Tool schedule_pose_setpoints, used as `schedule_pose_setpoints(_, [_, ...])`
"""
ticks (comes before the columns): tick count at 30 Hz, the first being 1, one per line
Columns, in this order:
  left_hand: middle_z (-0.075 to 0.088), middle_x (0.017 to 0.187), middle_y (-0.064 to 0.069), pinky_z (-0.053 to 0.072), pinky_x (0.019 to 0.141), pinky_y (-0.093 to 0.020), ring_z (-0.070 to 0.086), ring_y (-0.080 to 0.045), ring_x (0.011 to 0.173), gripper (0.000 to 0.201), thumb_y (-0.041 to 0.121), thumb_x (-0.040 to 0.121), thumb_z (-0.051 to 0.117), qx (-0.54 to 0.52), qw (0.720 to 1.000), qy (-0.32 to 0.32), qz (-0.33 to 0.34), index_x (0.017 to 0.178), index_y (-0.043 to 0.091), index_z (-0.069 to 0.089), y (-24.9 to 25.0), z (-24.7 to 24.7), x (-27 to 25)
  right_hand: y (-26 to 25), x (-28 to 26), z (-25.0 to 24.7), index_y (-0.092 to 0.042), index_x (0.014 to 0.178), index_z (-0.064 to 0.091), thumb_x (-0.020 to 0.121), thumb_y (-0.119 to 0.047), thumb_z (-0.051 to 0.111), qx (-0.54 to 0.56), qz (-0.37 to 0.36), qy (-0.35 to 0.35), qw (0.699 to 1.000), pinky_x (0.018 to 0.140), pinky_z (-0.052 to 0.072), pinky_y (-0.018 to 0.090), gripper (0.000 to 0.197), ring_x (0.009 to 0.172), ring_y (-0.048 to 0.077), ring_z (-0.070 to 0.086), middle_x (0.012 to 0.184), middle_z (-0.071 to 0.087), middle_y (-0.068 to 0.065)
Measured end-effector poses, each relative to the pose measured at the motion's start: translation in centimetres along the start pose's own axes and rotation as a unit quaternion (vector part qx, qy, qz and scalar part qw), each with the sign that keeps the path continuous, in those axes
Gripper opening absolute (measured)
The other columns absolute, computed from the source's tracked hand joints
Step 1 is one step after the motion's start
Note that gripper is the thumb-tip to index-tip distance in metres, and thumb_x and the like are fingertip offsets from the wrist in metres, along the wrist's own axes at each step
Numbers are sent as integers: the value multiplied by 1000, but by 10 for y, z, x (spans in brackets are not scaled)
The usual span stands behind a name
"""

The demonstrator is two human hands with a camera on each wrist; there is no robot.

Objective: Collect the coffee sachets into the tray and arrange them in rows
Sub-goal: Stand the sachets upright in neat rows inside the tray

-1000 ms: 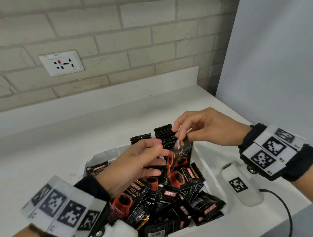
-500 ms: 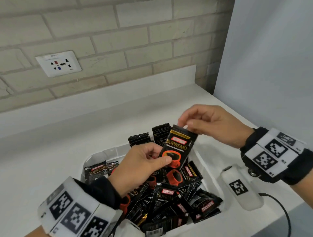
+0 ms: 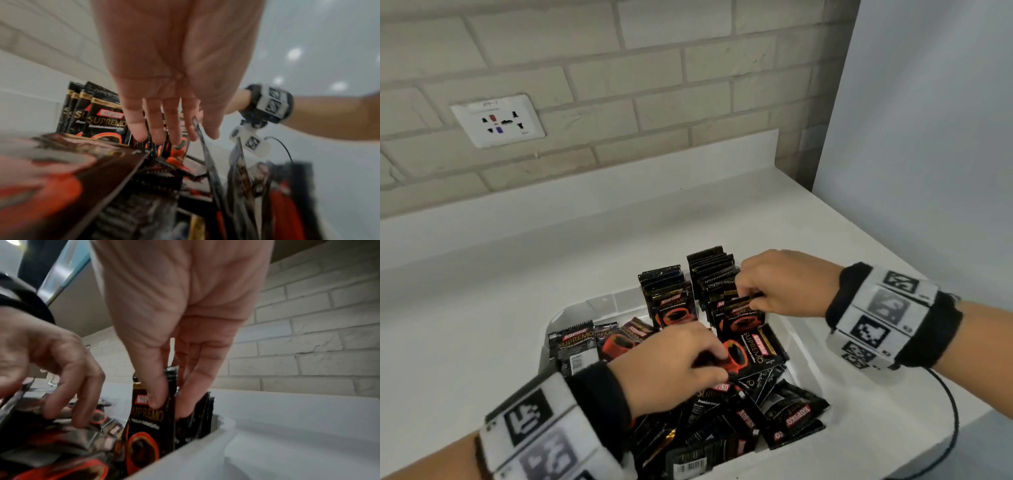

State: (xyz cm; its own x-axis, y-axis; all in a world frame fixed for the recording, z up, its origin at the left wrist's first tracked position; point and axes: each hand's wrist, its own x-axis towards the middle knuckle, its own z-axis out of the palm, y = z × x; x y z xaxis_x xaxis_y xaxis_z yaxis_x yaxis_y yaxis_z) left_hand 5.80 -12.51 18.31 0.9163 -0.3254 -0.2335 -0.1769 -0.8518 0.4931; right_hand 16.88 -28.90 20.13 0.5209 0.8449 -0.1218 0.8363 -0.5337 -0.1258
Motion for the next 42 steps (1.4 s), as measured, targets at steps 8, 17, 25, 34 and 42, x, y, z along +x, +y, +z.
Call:
schedule_pose_setpoints(8, [28,151,-6,12,104,-17,23,-16,138,52,36,99,33,90,986,-140,27,143,9,32,14,8,29,0,7,11,-27,99,50,91,-26,51,-82,10,26,996,64,29,26,9,92,17,56,105,58,-9])
schedule_pose_setpoints(17, [39,140,-3,25,104,-32,33,-22,126,38,31,99,39,124,983,-128,-44,133,17,41,9,29,47,10,5,15,-25,64,25,89,-33,55,-104,32,28,994,49,19,22,40,68,14,44,65,36,-11])
schedule_pose_setpoints(25, [42,130,2,21,103,-33,32,-19,121,31,35,92,51,129,986,-89,-48,120,23,45,7,30,45,9,7,13,-27,61,22,91,-30,52,-111,13,19,994,49,18,21,42,70,12,43,64,32,-13])
schedule_pose_setpoints(34, [47,129,-1,23,102,-37,35,-24,119,27,33,93,47,119,982,-114,-92,117,21,44,13,31,40,9,8,14,-26,72,32,92,-25,49,-115,-10,29,993,49,18,21,27,72,13,43,79,43,-12])
schedule_pose_setpoints(42, [46,118,3,21,101,-36,33,-19,116,20,39,89,54,114,980,-114,-115,94,26,40,16,26,41,10,11,15,-24,81,33,93,-24,48,-146,-20,34,988,48,20,22,19,71,15,43,82,44,-11])
